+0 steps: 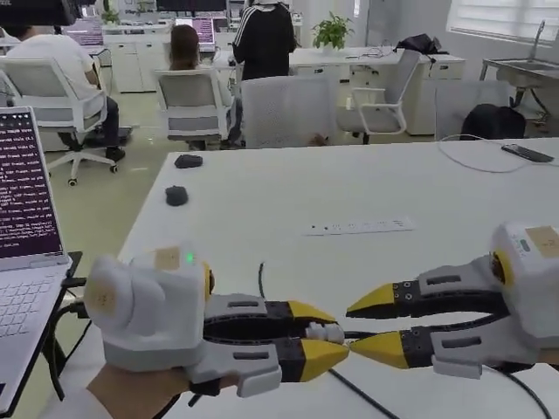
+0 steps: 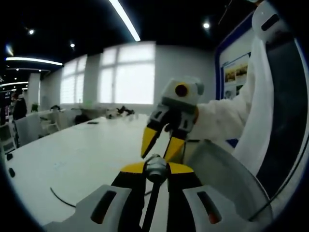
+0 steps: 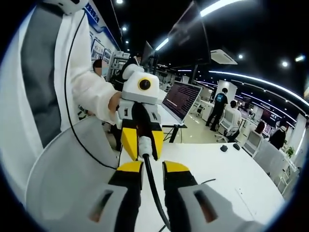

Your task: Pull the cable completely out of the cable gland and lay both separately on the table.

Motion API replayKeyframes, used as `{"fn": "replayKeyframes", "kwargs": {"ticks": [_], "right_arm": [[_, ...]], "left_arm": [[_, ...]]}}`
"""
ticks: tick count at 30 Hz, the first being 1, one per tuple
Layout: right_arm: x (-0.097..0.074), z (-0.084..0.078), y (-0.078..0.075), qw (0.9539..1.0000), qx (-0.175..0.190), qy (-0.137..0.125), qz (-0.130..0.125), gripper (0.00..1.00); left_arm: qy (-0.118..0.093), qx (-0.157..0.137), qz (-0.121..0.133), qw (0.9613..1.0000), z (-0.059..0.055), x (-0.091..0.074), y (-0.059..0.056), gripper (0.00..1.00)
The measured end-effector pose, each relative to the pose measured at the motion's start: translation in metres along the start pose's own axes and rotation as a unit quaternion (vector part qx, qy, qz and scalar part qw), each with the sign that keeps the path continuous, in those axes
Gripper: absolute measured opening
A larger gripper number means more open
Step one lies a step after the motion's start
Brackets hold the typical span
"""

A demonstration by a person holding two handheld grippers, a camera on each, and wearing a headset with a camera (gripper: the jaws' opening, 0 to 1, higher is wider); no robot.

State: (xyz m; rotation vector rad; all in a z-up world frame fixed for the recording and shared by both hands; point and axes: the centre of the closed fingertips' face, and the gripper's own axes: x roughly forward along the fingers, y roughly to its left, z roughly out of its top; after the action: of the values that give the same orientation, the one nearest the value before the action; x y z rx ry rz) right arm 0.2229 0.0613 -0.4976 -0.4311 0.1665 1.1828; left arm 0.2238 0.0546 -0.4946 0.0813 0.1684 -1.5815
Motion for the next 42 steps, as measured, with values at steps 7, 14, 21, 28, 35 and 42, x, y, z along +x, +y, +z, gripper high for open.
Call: {"fn": "replayKeyframes", "kwargs": {"ticks": [7,14,21,28,35,42], "right_arm": [[0.018,0.008,0.011,0.9999,0.0,-0.007,0.01,0.05],[0.032,0.011,0.013,0.9998,0.004,-0.009,0.015,0.04],[0.034,0.005,0.007,0.9997,0.01,-0.001,0.021,0.04],[0.027,-0.01,0.0,0.9995,0.024,0.009,0.018,0.04],[0.018,-0.027,-0.004,0.9989,0.042,0.018,0.009,0.04],[0.012,-0.032,0.0,0.9985,0.051,0.018,0.003,0.04]], "left_arm": [[0.002,-0.001,-0.003,1.0,-0.002,-0.018,0.001,0.17],[0.005,-0.004,0.001,1.0,-0.008,-0.032,0.004,0.17],[0.0,-0.015,0.021,0.9997,-0.012,-0.044,0.013,0.17],[0.0,-0.023,0.04,0.9989,-0.017,-0.056,0.022,0.17],[0.001,-0.031,0.057,0.9979,-0.021,-0.064,0.026,0.17],[0.003,-0.029,0.06,0.9978,-0.02,-0.062,0.022,0.17]]}}
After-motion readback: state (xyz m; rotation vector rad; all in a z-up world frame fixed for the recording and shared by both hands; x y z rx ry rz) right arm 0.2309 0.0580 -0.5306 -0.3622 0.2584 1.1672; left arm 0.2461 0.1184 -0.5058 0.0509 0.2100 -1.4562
